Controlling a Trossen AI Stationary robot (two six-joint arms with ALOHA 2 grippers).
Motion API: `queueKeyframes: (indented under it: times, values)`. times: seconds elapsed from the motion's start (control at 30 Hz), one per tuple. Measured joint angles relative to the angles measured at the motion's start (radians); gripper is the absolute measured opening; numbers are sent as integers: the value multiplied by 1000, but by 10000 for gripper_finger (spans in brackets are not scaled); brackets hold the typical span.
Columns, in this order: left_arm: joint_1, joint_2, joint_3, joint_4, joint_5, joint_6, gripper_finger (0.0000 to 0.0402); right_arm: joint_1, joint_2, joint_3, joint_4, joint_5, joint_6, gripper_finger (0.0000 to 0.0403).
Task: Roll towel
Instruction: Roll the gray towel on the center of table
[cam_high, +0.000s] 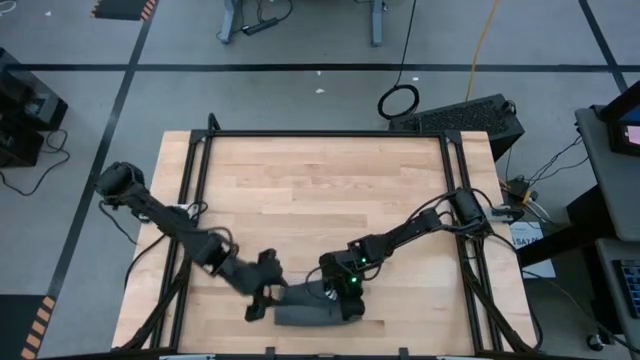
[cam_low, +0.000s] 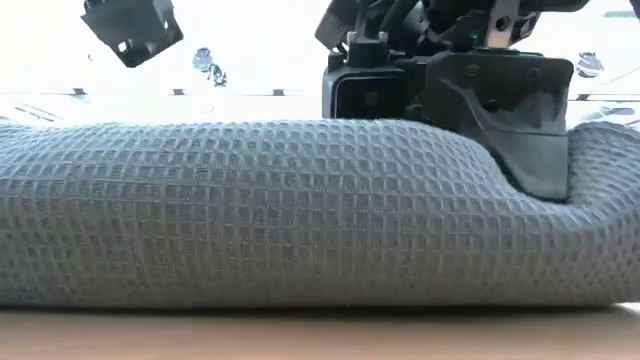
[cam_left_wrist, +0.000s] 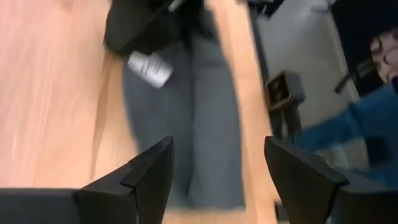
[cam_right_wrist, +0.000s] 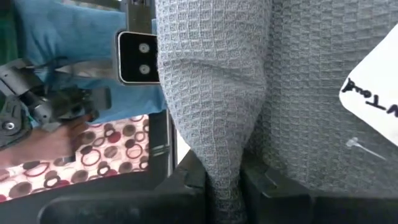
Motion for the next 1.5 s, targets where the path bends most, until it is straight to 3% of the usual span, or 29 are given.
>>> queueKeyframes:
  times: [0.1, 0.23, 0.47, 0.97, 1.17, 1.3, 1.5]
  values:
    - [-63, 33, 0, 97, -112, 42, 254, -12, 4, 0, 9, -12, 3, 29]
    - [-115, 84, 0, 170, -178, 67, 254, -37, 6, -1, 10, -62, -6, 29]
    - [-149, 166, 0, 175, -190, 5, 254, -85, 9, -2, 6, -131, -17, 29]
    - [-138, 246, 0, 230, -190, -40, 257, -100, 10, -2, 13, -139, -23, 29]
    - [-138, 246, 0, 208, -158, -43, 308, -100, 10, -2, 15, -137, -18, 29]
    - [-137, 247, 0, 174, -195, -46, 350, -100, 10, -2, 16, -135, -13, 29]
    - [-146, 305, 0, 211, -234, -6, 355, -101, 10, -2, 15, -134, -11, 29]
